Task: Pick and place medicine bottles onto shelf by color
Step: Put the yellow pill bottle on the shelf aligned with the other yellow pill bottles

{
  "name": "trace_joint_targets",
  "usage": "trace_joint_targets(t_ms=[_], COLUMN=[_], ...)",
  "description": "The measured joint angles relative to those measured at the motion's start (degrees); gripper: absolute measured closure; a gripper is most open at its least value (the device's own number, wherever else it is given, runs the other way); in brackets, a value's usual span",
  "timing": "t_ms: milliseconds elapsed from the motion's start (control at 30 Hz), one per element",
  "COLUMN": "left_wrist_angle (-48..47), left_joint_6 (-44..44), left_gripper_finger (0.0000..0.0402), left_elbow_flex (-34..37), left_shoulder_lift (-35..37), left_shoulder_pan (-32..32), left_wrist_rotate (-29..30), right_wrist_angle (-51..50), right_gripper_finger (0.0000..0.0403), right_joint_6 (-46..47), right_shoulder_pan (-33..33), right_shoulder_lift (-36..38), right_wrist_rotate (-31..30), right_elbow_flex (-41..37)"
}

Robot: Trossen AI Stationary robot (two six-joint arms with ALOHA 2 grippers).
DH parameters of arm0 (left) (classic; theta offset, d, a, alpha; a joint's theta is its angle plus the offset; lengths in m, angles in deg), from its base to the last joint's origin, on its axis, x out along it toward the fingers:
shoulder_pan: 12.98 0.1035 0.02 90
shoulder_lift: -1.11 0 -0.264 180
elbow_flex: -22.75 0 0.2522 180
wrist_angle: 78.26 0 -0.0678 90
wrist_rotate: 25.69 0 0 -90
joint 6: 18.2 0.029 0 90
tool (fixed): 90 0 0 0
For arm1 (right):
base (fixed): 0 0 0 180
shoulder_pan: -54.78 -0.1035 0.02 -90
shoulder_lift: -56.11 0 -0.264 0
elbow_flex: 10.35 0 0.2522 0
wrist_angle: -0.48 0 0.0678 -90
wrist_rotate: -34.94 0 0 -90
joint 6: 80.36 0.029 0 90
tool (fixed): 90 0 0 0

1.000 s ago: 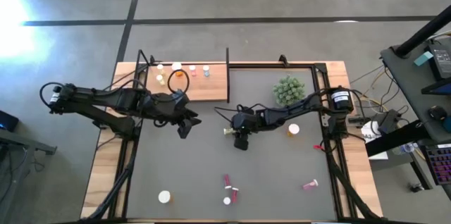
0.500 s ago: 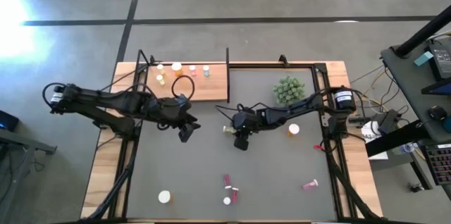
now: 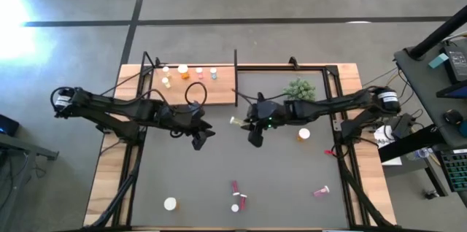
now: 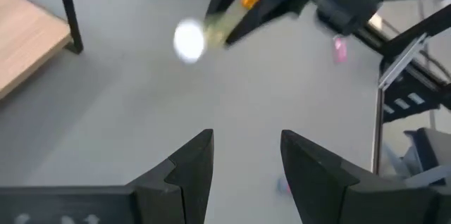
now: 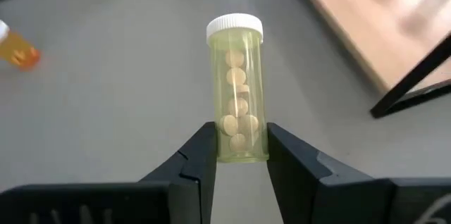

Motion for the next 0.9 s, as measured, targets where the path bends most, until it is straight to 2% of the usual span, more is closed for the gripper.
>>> trace_joint_targets(t_ms=[200,367,500,667,900], left_wrist_angle=[0.3,2.5,5.3,9.4,12.6], left_joint_6=[-0.1,-0.4,4.4,11.1,12.1], left_gripper_finger=[0.0246,0.0215,0.0196,0.0192,0.0191], left_elbow_flex=[0.0,0.0,0.0,0.0,-0.1], left_shoulder_lift=[-1.0,-4.0,-6.7,-7.2,-7.2], left_shoulder_pan=[1.8,2.4,2.4,2.6,3.1], left_wrist_rotate=[-0.1,1.1,1.9,2.0,2.1], right_wrist_angle=[-0.5,-1.0,-1.8,-1.9,-2.1], right_gripper_finger=[0.0303,0.0303,0.0303,0.0303,0.0303], right_joint_6=[0.4,1.7,2.1,3.3,4.8], right_shoulder_pan=[0.0,0.0,-0.3,-0.3,-1.9], right_shoulder_lift=[4.6,6.2,6.7,6.9,7.0], right_wrist_rotate=[0.0,0.0,0.0,1.6,2.0], right_elbow_flex=[0.0,0.0,0.0,0.0,0.0])
